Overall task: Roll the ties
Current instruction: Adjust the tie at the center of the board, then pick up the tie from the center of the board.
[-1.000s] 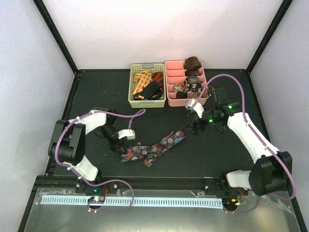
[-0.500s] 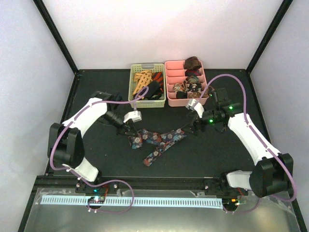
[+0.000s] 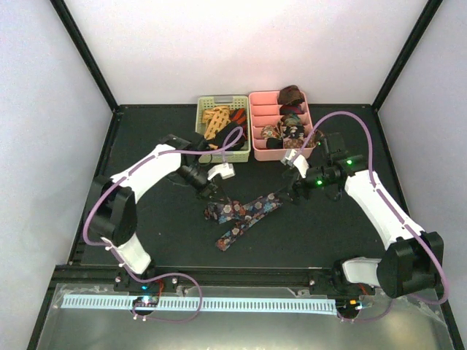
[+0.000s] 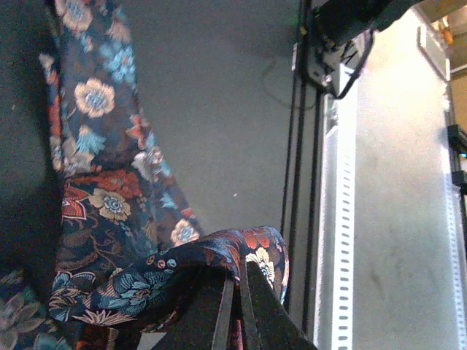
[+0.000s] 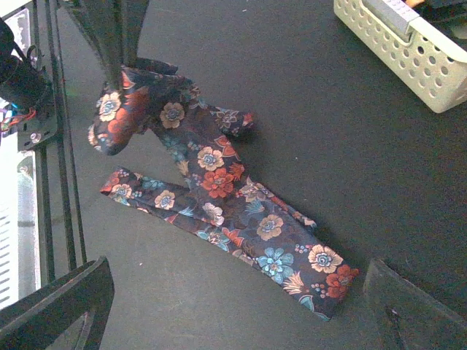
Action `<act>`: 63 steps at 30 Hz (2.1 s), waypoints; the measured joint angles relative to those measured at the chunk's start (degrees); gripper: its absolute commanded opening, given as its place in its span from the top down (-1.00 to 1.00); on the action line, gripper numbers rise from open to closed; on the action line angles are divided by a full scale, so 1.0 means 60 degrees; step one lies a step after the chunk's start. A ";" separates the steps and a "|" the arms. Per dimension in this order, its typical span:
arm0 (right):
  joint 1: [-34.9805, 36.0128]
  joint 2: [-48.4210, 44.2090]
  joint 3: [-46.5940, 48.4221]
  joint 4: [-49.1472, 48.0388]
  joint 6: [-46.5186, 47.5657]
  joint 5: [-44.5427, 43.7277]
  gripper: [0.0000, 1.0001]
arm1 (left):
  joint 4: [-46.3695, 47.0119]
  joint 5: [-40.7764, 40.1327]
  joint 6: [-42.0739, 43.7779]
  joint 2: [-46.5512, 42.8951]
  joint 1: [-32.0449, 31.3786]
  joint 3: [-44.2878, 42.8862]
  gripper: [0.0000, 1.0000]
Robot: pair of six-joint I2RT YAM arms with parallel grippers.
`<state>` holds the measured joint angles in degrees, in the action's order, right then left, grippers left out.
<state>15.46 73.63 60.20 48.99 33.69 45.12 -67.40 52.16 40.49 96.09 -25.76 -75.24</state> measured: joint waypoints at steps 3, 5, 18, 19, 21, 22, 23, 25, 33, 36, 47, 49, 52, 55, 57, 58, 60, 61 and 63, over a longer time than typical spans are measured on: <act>0.0000 0.0000 0.0000 0.0073 0.0095 0.0007 -0.89 | -0.0029 -0.0430 0.0302 0.0084 0.0244 0.0284 0.97; 0.0000 0.0000 0.0000 0.0084 0.0157 0.0011 -0.87 | -0.0051 -0.0787 0.0601 -0.0004 0.0637 0.0670 0.97; 0.0036 0.0860 -0.0251 0.0521 0.0885 -0.0965 -0.75 | 0.1075 -0.2991 0.1483 -0.1730 0.1792 0.1971 -0.26; 0.0036 0.0845 -0.0270 0.0586 0.0922 -0.0998 -0.73 | 0.1151 -0.3027 0.1657 -0.2229 0.1585 0.2178 -0.26; 0.0036 0.0834 -0.0284 0.0619 0.0965 -0.1024 -0.66 | 0.1344 -0.3034 0.1792 -0.2845 0.0645 0.2554 -0.26; 0.0036 0.0834 -0.0302 0.0597 0.0947 -0.1078 -0.62 | 0.1468 -0.3060 0.1810 -0.3085 0.0226 0.2783 -0.26; 0.0036 0.0838 -0.0321 0.0561 0.0940 -0.1147 -0.60 | 0.1541 -0.3064 0.1807 -0.3151 -0.0051 0.2911 -0.29; 0.0036 0.0845 -0.0477 0.0240 0.0820 -0.1472 -0.60 | 0.1741 -0.3085 0.1690 -0.3038 -0.0382 0.3005 -0.41; -0.0004 0.1894 -0.1351 -0.0962 0.0780 -0.2790 -0.52 | 0.3082 -0.3330 0.0546 -0.1268 -0.0980 0.2004 -0.66; -0.0328 0.2652 -0.0984 -0.0929 0.0678 -0.2568 -0.51 | 0.3468 -0.3417 -0.0087 0.0025 -0.1395 0.0954 -0.67; -0.2160 0.2182 -0.0667 -0.0270 0.0805 -0.1279 -0.51 | 0.2925 -0.3719 -0.0776 0.3880 -0.1887 -0.2200 -0.71; -0.2164 0.1814 -0.0849 -0.0226 0.0838 -0.1166 -0.51 | 0.2696 -0.3942 -0.0707 0.3803 -0.1851 -0.1872 -0.71; -0.2160 0.1472 -0.0987 -0.0189 0.0834 -0.0933 -0.52 | 0.2328 -0.4171 -0.0576 0.3599 -0.1690 -0.1257 -0.73; -0.2160 0.1468 -0.0987 -0.0186 0.0823 -0.0652 -0.52 | 0.2127 -0.4295 -0.0430 0.3217 -0.1268 -0.0667 -0.75; -0.2164 0.1479 -0.0987 -0.0193 0.0798 -0.0452 -0.52 | 0.2091 -0.4350 -0.0335 0.2951 -0.0911 -0.0273 -0.75; -0.2160 0.1479 -0.0987 -0.0197 0.0787 -0.0386 -0.52 | 0.2080 -0.4382 -0.0277 0.2812 -0.0780 -0.0073 -0.72; -0.2160 0.1483 -0.0987 -0.0200 0.0758 -0.0255 -0.52 | 0.2087 -0.4455 -0.0168 0.2517 -0.0535 0.0353 -0.63; -0.2160 0.1483 -0.0987 -0.0204 0.0743 -0.0182 -0.52 | 0.2084 -0.4455 -0.0062 0.2382 -0.0470 0.0565 -0.54; -0.2160 0.1486 -0.0987 -0.0200 0.0714 -0.0084 -0.52 | 0.1978 -0.4419 0.0084 0.2288 -0.0470 0.0754 -0.37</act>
<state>2.50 82.54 54.28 47.79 37.98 44.62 -55.53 25.65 40.99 109.82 -28.58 -70.72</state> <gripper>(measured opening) 0.760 0.788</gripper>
